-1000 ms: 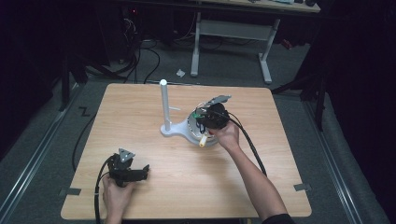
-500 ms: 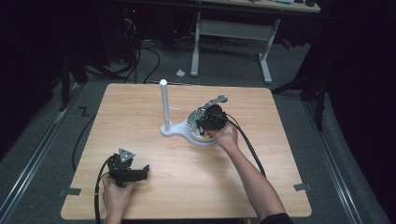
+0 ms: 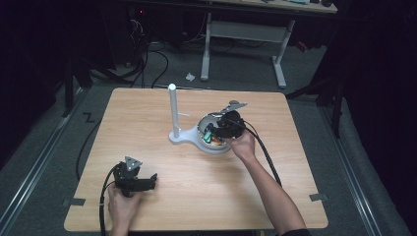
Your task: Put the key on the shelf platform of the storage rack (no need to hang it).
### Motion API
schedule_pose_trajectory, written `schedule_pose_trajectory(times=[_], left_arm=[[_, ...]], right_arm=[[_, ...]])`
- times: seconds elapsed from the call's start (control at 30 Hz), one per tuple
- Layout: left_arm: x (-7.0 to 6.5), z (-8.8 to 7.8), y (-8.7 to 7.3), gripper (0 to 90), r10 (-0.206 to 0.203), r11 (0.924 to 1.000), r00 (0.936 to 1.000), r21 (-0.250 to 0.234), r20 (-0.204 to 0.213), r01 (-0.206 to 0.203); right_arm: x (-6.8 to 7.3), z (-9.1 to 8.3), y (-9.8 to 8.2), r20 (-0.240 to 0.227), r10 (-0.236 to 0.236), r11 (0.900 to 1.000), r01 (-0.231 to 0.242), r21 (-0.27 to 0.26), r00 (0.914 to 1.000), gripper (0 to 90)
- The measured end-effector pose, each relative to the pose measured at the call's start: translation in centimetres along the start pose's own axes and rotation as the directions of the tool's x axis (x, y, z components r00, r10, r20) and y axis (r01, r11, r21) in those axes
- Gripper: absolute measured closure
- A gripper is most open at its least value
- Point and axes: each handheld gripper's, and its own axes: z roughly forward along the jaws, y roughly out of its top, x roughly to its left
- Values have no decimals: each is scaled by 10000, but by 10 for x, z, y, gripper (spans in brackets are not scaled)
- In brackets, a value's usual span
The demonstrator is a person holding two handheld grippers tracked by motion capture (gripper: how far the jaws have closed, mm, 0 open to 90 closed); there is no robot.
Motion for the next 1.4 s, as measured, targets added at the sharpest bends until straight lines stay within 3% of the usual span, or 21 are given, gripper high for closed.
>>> schedule_pose_trajectory(times=[0.53,1.1,1.4], left_arm=[[0,0,0,37,4,10000,10000,3,3,-4],[0,0,0,37,13,10000,10000,6,5,-13],[0,0,0,36,29,10000,10000,1,5,-29]], right_arm=[[-11,-35,-10,-67,358,9941,-362,-1026,9993,530],[-27,-71,-19,171,514,9867,-482,-1550,9985,525],[-37,-89,-33,376,846,9796,-763,-1858,9957,526]])
